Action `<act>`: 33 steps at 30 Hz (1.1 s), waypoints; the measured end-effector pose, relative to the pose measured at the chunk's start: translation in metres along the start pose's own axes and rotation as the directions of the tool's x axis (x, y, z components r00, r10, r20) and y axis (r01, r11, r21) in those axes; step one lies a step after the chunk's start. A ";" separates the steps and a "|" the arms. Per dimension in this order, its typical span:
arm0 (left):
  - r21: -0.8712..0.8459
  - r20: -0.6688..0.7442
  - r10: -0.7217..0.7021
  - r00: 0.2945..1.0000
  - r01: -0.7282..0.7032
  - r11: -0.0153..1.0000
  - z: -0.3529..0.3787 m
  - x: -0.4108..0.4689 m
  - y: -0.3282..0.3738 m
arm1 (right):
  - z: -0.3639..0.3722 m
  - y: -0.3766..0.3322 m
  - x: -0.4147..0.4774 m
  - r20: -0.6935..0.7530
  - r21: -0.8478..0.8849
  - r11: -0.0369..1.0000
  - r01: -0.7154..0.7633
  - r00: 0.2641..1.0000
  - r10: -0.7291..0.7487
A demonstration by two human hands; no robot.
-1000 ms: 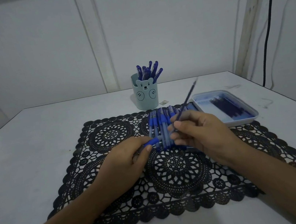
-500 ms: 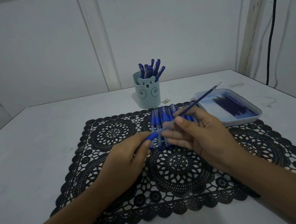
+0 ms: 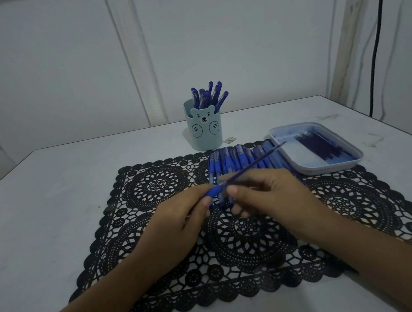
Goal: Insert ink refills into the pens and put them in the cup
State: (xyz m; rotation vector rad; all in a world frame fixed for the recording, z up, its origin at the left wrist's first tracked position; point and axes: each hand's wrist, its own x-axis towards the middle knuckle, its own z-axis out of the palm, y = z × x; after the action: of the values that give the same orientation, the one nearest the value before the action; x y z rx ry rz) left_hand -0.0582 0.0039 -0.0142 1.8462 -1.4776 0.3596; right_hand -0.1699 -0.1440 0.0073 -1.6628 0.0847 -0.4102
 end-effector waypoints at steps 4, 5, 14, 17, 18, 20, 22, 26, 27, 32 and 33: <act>-0.016 -0.020 -0.033 0.999 0.032 0.999 0.000 -0.001 -0.001 | -0.003 -0.006 0.000 -0.042 0.100 0.995 -0.025 0.999 0.029; -0.016 -0.021 -0.038 0.999 0.037 0.999 0.000 -0.001 -0.001 | -0.005 -0.007 0.001 -0.090 0.173 0.985 -0.013 0.995 0.029; 0.034 -0.001 0.013 1.000 -0.013 0.999 0.002 -0.001 -0.003 | -0.010 -0.007 0.002 -0.039 0.018 0.999 -0.049 0.998 0.050; 0.039 -0.001 0.006 1.000 -0.006 0.999 0.002 -0.001 -0.004 | -0.015 -0.011 0.003 -0.002 0.014 0.994 -0.109 0.994 0.109; 0.038 -0.002 0.000 1.000 0.000 0.999 0.002 -0.001 -0.004 | -0.019 -0.014 0.004 -0.041 0.018 0.994 -0.111 0.993 0.112; 0.031 0.001 -0.014 1.000 0.014 0.999 0.002 -0.002 -0.005 | -0.028 -0.018 0.005 -0.146 -0.085 0.992 -0.097 0.986 0.084; 0.026 0.002 -0.019 1.000 0.019 0.999 0.002 -0.002 -0.005 | -0.039 -0.018 0.007 -0.204 -0.359 0.930 -0.074 0.979 -0.001; 0.027 0.006 -0.015 1.000 0.015 1.000 0.002 -0.001 -0.005 | -0.050 -0.016 0.008 -0.057 -0.754 0.657 -0.006 0.997 -0.055; 0.027 0.004 -0.014 1.000 0.014 1.000 0.002 -0.002 -0.005 | -0.050 -0.017 0.007 0.011 -0.791 0.611 0.027 1.000 -0.030; 0.027 0.011 -0.010 1.000 0.009 1.000 0.002 -0.002 -0.004 | -0.038 -0.006 0.005 0.269 -0.868 0.446 0.219 0.962 0.051; 0.026 0.013 -0.008 1.000 0.008 1.000 0.001 -0.002 -0.004 | -0.036 -0.003 0.005 0.284 -0.874 0.420 0.242 0.958 0.039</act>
State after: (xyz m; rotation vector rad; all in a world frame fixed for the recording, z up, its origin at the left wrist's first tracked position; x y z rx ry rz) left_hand -0.0549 0.0045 -0.0180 1.8781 -1.4801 0.3651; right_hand -0.1767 -0.1792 0.0145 -2.8397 -0.0084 -0.2128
